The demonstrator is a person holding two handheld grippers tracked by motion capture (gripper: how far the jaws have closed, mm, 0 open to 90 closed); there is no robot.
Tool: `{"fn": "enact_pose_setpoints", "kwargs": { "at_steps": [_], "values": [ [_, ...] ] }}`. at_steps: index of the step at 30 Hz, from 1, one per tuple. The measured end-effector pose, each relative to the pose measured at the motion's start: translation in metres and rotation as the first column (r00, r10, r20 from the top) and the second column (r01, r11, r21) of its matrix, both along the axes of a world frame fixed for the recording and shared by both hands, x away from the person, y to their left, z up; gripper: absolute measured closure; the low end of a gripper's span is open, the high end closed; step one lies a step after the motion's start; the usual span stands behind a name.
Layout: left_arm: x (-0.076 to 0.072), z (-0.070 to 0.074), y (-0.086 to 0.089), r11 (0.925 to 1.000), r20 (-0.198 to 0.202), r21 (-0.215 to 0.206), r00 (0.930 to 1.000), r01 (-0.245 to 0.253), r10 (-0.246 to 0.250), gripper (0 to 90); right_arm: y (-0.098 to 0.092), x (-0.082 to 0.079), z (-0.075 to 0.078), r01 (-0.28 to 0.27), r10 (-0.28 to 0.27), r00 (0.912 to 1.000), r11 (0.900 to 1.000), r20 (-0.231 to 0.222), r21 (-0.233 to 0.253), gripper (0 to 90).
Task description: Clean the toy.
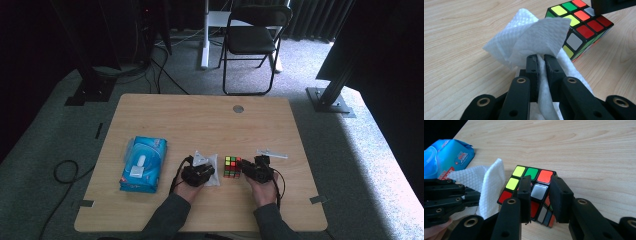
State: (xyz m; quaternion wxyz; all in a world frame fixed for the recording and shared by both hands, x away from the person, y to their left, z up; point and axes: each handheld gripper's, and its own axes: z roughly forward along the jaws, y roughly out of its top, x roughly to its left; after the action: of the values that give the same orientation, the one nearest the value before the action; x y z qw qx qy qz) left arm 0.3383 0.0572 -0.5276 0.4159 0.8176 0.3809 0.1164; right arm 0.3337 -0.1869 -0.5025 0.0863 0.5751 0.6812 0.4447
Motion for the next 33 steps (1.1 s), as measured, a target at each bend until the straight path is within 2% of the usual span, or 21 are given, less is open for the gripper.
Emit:
{"fn": "enact_pose_setpoints", "kwargs": {
  "at_steps": [6, 17, 33],
  "values": [
    [0.002, 0.004, -0.001, 1.0, 0.01, -0.001, 0.9999, 0.001, -0.001, 83.2, 0.002, 0.002, -0.004, -0.002, 0.002, 1.0, 1.0, -0.008, 0.004, 68.5],
    [0.006, 0.01, -0.004, 0.9999, 0.03, -0.005, 0.9995, 0.01, -0.01, 83.3, 0.003, 0.003, -0.003, -0.007, 0.007, 1.0, 1.0, -0.002, -0.015, 69.5],
    [0.015, 0.021, -0.016, 0.9996, 0.067, -0.002, 0.9974, 0.027, -0.027, 83.9, 0.003, 0.002, -0.004, 0.0, 0.0, 1.0, 1.0, 0.002, -0.009, 69.4]
  ]
}}
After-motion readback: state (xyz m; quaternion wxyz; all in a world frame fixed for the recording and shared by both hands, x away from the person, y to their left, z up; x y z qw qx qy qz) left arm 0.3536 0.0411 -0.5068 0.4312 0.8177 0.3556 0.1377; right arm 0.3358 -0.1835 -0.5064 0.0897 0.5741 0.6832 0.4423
